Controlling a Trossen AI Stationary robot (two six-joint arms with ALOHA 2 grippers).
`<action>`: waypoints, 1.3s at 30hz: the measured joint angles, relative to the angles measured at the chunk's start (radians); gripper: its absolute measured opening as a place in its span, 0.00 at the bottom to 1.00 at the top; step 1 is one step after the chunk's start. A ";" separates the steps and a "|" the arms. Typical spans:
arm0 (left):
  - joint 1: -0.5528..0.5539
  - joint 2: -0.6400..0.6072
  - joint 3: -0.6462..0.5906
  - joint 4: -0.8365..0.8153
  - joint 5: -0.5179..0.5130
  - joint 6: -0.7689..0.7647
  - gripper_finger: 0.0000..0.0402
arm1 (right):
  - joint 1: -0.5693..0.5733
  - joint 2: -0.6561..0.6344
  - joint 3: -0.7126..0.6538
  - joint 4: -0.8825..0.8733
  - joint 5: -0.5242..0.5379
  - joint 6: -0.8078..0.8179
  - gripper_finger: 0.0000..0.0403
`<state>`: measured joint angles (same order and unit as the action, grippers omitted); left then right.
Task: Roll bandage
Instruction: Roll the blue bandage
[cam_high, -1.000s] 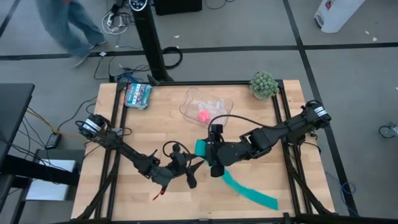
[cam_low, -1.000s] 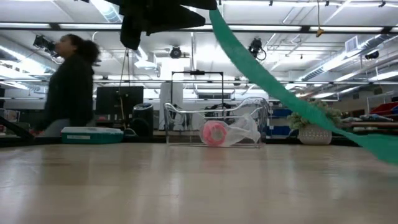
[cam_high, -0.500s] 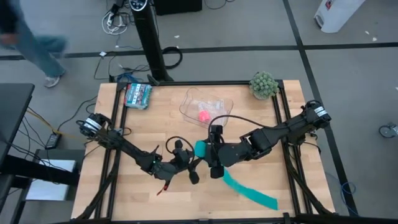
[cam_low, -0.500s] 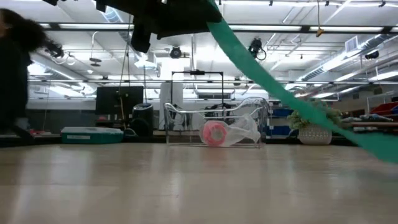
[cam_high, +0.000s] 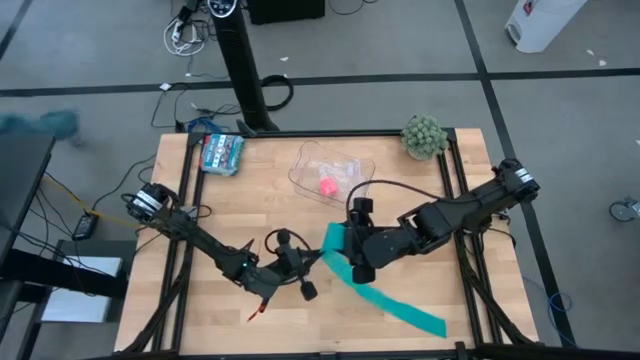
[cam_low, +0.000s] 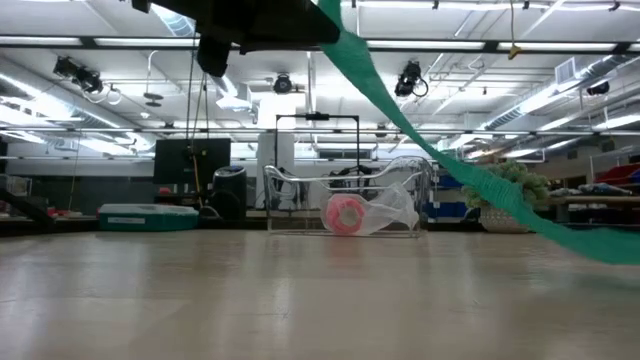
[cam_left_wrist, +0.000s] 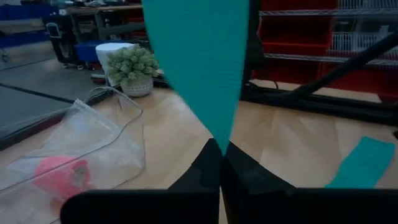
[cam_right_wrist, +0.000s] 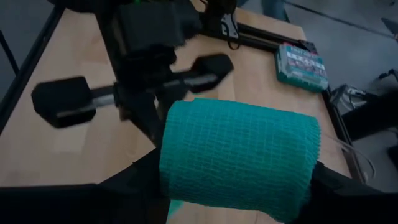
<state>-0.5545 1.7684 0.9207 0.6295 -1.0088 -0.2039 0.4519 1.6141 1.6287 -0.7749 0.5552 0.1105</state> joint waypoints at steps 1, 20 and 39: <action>-0.003 -0.005 0.000 -0.016 -0.018 0.006 0.01 | 0.003 -0.008 0.000 -0.011 0.000 0.011 0.57; -0.012 -0.063 -0.001 -0.140 -0.092 0.065 0.01 | 0.076 -0.123 0.000 -0.257 -0.012 0.200 0.56; -0.029 -0.082 0.000 -0.250 -0.048 -0.019 0.01 | 0.083 -0.130 0.000 -0.388 -0.040 0.263 0.56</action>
<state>-0.5834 1.6867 0.9207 0.3792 -1.0570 -0.2226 0.5350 1.4836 1.6287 -1.1626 0.5152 0.3732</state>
